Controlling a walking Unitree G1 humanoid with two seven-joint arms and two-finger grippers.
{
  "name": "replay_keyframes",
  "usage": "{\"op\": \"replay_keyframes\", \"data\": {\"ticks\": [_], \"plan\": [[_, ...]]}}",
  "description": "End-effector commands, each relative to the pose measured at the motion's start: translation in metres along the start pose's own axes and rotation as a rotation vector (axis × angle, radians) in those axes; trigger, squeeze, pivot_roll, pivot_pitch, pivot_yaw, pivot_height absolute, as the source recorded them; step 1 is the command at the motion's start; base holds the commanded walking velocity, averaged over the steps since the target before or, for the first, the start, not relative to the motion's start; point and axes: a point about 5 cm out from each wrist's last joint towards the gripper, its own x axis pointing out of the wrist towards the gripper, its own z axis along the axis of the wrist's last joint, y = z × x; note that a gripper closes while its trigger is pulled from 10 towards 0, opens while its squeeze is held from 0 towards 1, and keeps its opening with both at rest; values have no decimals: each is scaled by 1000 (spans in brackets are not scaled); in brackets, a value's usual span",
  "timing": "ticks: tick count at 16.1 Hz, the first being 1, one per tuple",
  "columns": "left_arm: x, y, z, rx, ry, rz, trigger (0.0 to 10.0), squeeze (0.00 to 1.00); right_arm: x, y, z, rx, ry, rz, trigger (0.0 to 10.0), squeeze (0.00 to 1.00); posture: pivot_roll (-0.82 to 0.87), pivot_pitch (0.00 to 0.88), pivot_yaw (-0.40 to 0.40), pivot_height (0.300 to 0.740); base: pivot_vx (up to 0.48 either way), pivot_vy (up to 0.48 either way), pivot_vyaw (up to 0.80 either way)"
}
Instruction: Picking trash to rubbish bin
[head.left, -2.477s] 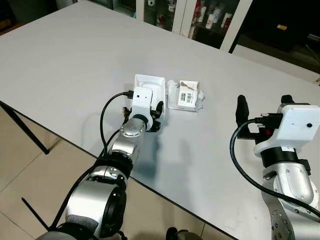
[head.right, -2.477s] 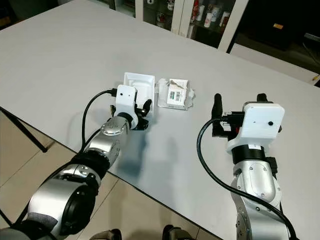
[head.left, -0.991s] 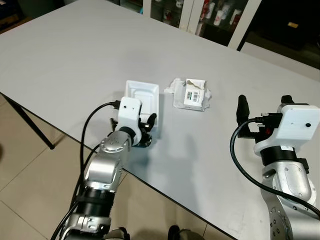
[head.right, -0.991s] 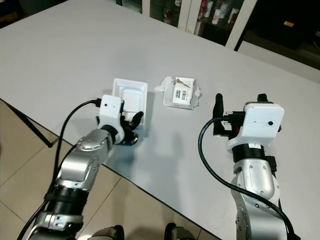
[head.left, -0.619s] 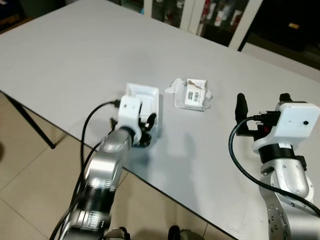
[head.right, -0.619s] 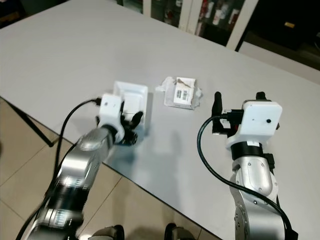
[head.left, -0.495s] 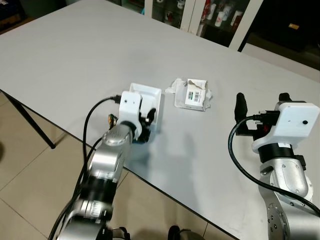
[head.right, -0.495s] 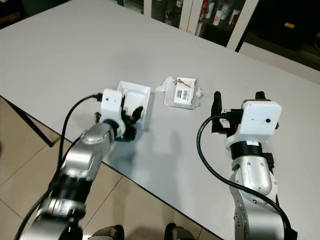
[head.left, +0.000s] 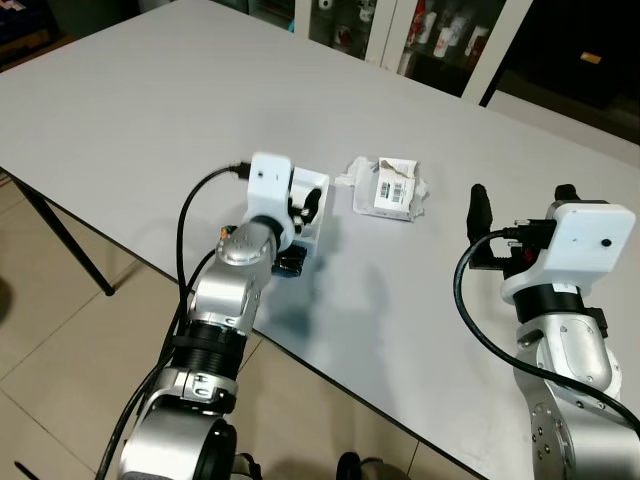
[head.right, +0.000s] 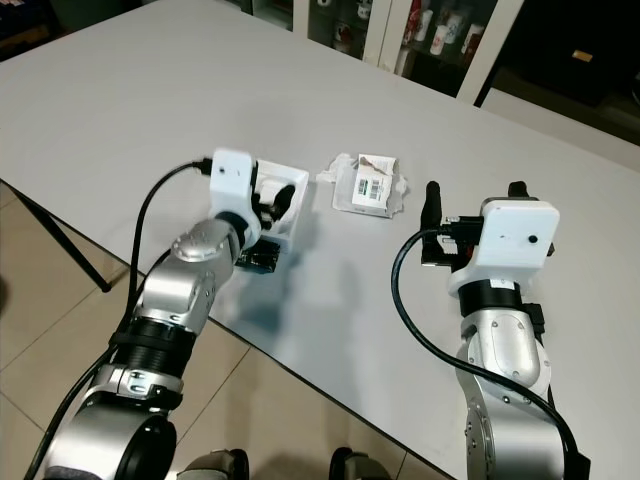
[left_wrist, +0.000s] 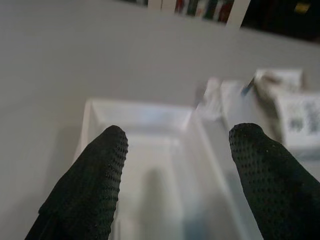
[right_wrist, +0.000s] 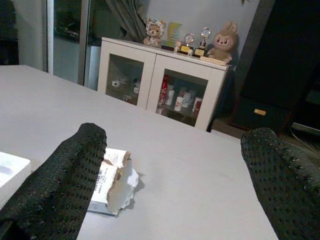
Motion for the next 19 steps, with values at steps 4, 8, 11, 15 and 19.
{"op": "replay_keyframes", "data": {"ticks": [4,8,11,15,19], "plan": [[-17,-1,2,-95,55,50,10000,0,5,4,-4,2,-1,29,10000,0,179,151,-100,740,0,0,0],[-24,-2,3,-367,112,112,10000,0,12,11,-6,4,-4,74,10000,0,211,152,-120,740,0,0,0],[-30,0,0,-406,147,136,10000,0,16,13,-7,-2,-6,94,10000,0,220,159,-133,740,0,0,0],[-32,-4,14,-428,173,115,10000,0,20,24,-14,-23,19,187,10000,0,235,169,-140,740,0,0,0],[-37,-4,10,-402,246,129,10000,0,23,37,-17,-2,50,348,10000,0,252,172,-147,740,0,0,0]]}}
